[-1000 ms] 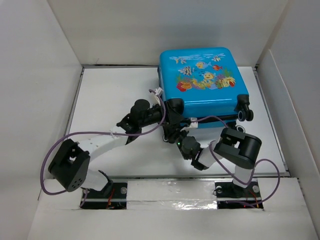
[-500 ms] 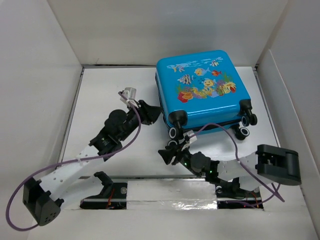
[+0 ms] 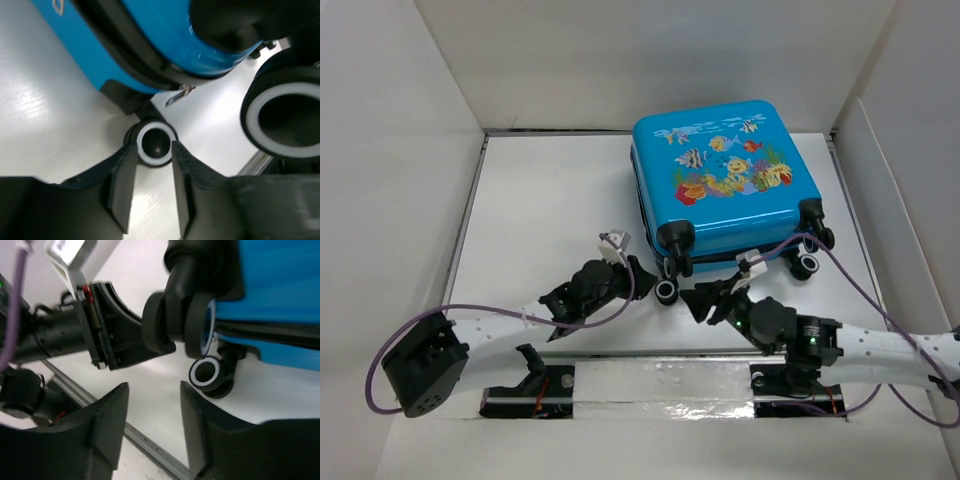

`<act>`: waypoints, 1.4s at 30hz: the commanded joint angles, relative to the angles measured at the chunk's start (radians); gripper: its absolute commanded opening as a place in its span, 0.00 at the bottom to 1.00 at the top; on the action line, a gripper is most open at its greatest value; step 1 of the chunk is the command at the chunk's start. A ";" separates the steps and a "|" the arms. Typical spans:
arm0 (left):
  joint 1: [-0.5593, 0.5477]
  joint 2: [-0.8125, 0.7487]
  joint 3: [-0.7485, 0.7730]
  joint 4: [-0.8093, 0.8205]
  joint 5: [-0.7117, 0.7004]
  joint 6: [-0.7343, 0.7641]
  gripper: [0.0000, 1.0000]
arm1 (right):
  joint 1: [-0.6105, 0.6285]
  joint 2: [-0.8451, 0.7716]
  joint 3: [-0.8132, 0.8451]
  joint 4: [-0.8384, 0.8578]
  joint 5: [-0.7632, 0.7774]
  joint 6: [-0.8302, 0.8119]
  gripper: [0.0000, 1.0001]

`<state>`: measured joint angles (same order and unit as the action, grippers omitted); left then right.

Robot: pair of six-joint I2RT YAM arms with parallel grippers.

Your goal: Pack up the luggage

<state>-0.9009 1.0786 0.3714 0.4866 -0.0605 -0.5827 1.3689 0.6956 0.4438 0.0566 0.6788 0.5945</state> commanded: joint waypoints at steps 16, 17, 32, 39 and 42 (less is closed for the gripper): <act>-0.076 0.305 0.133 0.406 -0.088 0.050 0.42 | -0.186 0.202 0.348 -0.239 0.047 -0.151 0.90; -0.076 0.311 0.135 0.421 -0.093 0.050 0.42 | -0.221 0.221 0.357 -0.232 0.032 -0.154 0.90; -0.076 0.379 0.104 0.555 -0.165 0.017 0.17 | -0.255 0.418 0.443 -0.285 -0.074 -0.134 0.89; -0.076 0.340 0.083 0.555 -0.228 0.032 0.00 | -0.286 0.490 0.492 -0.374 -0.006 -0.096 0.89; -0.076 0.319 0.052 0.558 -0.242 0.034 0.00 | -0.313 0.510 0.493 -0.380 0.013 -0.098 0.86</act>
<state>-0.9939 1.4616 0.4431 0.9291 -0.1940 -0.5674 1.0798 1.1995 0.8913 -0.2897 0.6319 0.4877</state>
